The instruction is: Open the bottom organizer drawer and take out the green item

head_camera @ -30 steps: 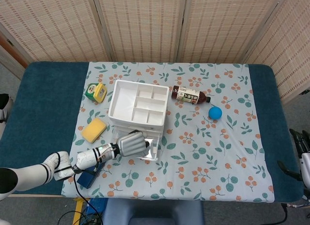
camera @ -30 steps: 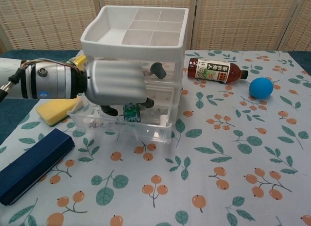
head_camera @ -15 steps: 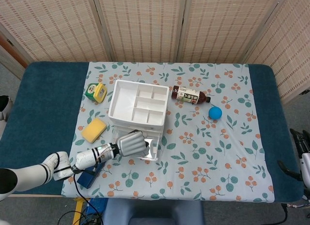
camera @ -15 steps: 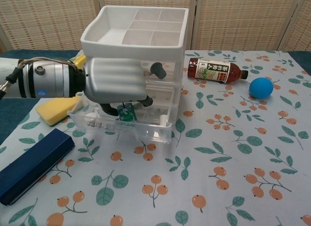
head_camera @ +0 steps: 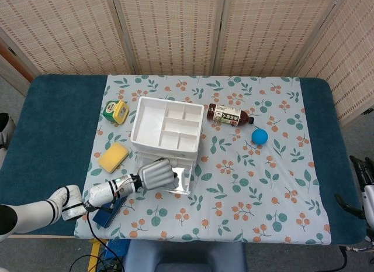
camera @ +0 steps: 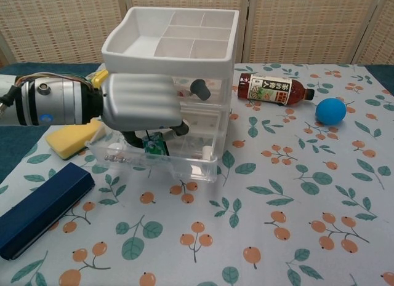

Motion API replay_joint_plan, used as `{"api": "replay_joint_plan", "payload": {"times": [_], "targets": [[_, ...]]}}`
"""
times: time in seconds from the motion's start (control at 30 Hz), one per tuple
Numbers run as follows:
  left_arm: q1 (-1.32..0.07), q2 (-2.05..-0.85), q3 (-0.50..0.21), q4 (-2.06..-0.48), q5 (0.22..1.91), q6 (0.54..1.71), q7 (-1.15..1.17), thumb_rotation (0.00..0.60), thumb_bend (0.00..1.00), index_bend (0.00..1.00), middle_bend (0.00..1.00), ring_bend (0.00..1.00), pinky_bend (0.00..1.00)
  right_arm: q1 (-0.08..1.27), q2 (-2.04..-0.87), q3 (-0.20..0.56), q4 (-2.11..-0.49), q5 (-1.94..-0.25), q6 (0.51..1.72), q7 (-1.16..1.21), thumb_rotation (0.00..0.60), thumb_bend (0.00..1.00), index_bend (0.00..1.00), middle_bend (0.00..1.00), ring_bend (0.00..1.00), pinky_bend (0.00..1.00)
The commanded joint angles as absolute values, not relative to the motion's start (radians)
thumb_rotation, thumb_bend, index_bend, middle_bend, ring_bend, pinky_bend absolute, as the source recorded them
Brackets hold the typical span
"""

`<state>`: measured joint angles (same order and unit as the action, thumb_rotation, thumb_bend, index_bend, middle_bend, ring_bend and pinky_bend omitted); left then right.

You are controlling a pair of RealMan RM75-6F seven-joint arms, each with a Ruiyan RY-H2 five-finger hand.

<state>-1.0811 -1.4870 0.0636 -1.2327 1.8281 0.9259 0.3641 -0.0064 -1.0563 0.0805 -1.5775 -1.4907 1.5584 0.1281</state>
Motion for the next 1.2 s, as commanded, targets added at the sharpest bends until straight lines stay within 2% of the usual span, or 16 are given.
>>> {"api": "replay_joint_plan", "payload": {"times": [0.03,0.53,1.2], "targets": [[-1.082,-1.488,0.064,-1.228,1.829,0.925,0.357,0.600,0.14,0.60,0.96,1.00,1.00,-0.006,-1.057,0.081,-1.578,-1.490,1.558,0.127,0.600,0.23,0.01,0.11,0.07,0.15],[-1.074,-1.485,0.058,-1.223,1.825,0.950,0.307,0.600,0.14,0.66,0.96,1.00,1.00,-0.005,-1.058,0.082,-1.576,-1.489,1.556,0.128,0.600,0.23,0.01,0.11,0.07,0.15],[-0.979,-1.367,0.029,-1.332,1.782,1.075,0.291,0.600,0.14,0.66,0.96,1.00,1.00,-0.001,-1.058,0.083,-1.574,-1.497,1.557,0.134,0.600,0.23,0.01,0.11,0.07,0.15]]}}
